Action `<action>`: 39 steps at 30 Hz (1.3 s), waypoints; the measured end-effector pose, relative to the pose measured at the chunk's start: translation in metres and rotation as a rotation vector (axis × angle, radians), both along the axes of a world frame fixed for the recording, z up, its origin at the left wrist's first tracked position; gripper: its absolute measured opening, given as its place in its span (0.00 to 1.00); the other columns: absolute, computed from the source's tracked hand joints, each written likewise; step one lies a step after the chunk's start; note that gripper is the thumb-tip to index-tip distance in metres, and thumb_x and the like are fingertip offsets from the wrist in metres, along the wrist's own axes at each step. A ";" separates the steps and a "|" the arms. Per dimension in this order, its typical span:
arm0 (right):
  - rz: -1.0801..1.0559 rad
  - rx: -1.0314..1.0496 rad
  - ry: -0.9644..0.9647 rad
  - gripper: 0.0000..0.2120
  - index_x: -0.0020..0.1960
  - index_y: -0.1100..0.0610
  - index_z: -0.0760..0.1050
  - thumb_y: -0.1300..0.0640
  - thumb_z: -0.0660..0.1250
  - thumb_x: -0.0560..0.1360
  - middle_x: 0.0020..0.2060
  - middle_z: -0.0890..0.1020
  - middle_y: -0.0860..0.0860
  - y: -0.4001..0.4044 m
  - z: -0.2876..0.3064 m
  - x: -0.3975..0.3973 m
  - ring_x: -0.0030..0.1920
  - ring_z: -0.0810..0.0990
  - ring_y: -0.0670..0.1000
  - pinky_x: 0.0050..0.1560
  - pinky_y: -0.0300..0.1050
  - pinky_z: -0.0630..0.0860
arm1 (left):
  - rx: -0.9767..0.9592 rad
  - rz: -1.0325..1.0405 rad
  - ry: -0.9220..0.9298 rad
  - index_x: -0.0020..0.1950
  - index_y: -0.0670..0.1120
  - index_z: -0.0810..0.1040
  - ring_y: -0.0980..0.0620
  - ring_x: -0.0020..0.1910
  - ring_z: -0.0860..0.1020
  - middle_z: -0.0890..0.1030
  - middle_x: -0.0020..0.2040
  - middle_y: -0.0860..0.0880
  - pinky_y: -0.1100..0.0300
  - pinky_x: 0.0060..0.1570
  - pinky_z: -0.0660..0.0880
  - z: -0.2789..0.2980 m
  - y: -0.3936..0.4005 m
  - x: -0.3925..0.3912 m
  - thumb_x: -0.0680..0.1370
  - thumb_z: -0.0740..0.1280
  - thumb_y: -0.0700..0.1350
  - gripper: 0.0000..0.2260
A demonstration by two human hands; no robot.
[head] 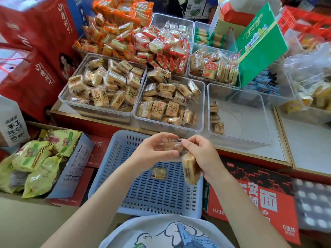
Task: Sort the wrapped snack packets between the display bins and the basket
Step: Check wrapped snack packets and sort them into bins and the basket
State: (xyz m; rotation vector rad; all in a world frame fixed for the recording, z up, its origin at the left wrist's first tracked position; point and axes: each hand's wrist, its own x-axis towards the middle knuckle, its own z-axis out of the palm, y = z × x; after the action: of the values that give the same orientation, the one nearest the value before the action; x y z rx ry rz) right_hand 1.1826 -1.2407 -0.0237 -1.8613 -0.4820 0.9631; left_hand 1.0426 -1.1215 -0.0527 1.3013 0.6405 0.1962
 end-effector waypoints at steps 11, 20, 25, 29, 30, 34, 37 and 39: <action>0.072 0.065 0.086 0.03 0.50 0.54 0.80 0.57 0.72 0.77 0.40 0.84 0.51 -0.005 0.007 0.015 0.44 0.84 0.49 0.50 0.49 0.81 | -0.084 0.048 -0.063 0.60 0.45 0.82 0.46 0.54 0.85 0.87 0.52 0.44 0.53 0.56 0.81 -0.005 0.004 0.006 0.70 0.76 0.46 0.19; 0.052 0.016 -0.158 0.06 0.44 0.55 0.79 0.55 0.71 0.79 0.37 0.82 0.50 0.009 0.004 0.020 0.37 0.79 0.47 0.42 0.46 0.79 | -0.148 0.090 -0.045 0.52 0.47 0.85 0.46 0.50 0.85 0.87 0.49 0.44 0.49 0.54 0.81 -0.001 0.008 0.012 0.73 0.76 0.51 0.12; 0.070 0.053 -0.139 0.06 0.45 0.58 0.78 0.57 0.71 0.79 0.39 0.85 0.53 0.013 0.007 0.023 0.40 0.84 0.50 0.45 0.53 0.84 | -0.223 0.183 -0.069 0.37 0.48 0.85 0.48 0.47 0.84 0.85 0.46 0.43 0.55 0.48 0.79 0.001 0.010 0.017 0.74 0.72 0.46 0.07; 0.068 0.057 -0.141 0.06 0.45 0.58 0.78 0.58 0.71 0.79 0.38 0.86 0.52 0.016 0.005 0.022 0.37 0.83 0.48 0.42 0.47 0.83 | -0.276 0.297 -0.058 0.39 0.46 0.84 0.48 0.43 0.83 0.84 0.43 0.43 0.57 0.44 0.78 -0.004 0.006 0.022 0.79 0.68 0.39 0.10; 0.067 0.056 -0.148 0.06 0.44 0.58 0.78 0.57 0.71 0.79 0.37 0.85 0.51 0.017 0.005 0.022 0.37 0.82 0.47 0.41 0.45 0.82 | -0.297 0.341 -0.044 0.41 0.44 0.84 0.49 0.40 0.82 0.83 0.41 0.44 0.57 0.42 0.77 -0.005 0.004 0.024 0.80 0.68 0.39 0.09; 0.086 0.043 -0.161 0.06 0.43 0.57 0.78 0.58 0.72 0.78 0.33 0.84 0.47 0.019 0.001 0.019 0.35 0.80 0.44 0.39 0.39 0.78 | -0.388 0.454 0.045 0.43 0.43 0.82 0.51 0.34 0.77 0.80 0.35 0.46 0.58 0.35 0.76 -0.006 -0.002 0.033 0.80 0.68 0.40 0.07; 0.106 0.033 -0.172 0.05 0.43 0.57 0.79 0.58 0.73 0.77 0.35 0.84 0.49 0.021 0.000 0.019 0.36 0.80 0.44 0.40 0.37 0.77 | -0.384 0.456 0.093 0.46 0.43 0.81 0.53 0.32 0.78 0.80 0.34 0.48 0.59 0.31 0.76 -0.005 -0.004 0.036 0.81 0.67 0.41 0.06; 0.095 0.015 -0.173 0.06 0.44 0.57 0.80 0.57 0.73 0.78 0.36 0.84 0.50 0.021 0.001 0.021 0.36 0.81 0.44 0.40 0.37 0.78 | -0.368 0.384 0.087 0.51 0.44 0.79 0.52 0.35 0.79 0.80 0.38 0.47 0.59 0.33 0.77 -0.004 -0.006 0.036 0.83 0.66 0.45 0.06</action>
State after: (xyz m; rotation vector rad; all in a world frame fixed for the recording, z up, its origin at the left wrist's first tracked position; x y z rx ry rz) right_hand 1.2037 -1.2198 -0.0226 -1.9321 -0.6854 0.8615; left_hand 1.0785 -1.1272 -0.0570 0.8293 0.9510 0.3196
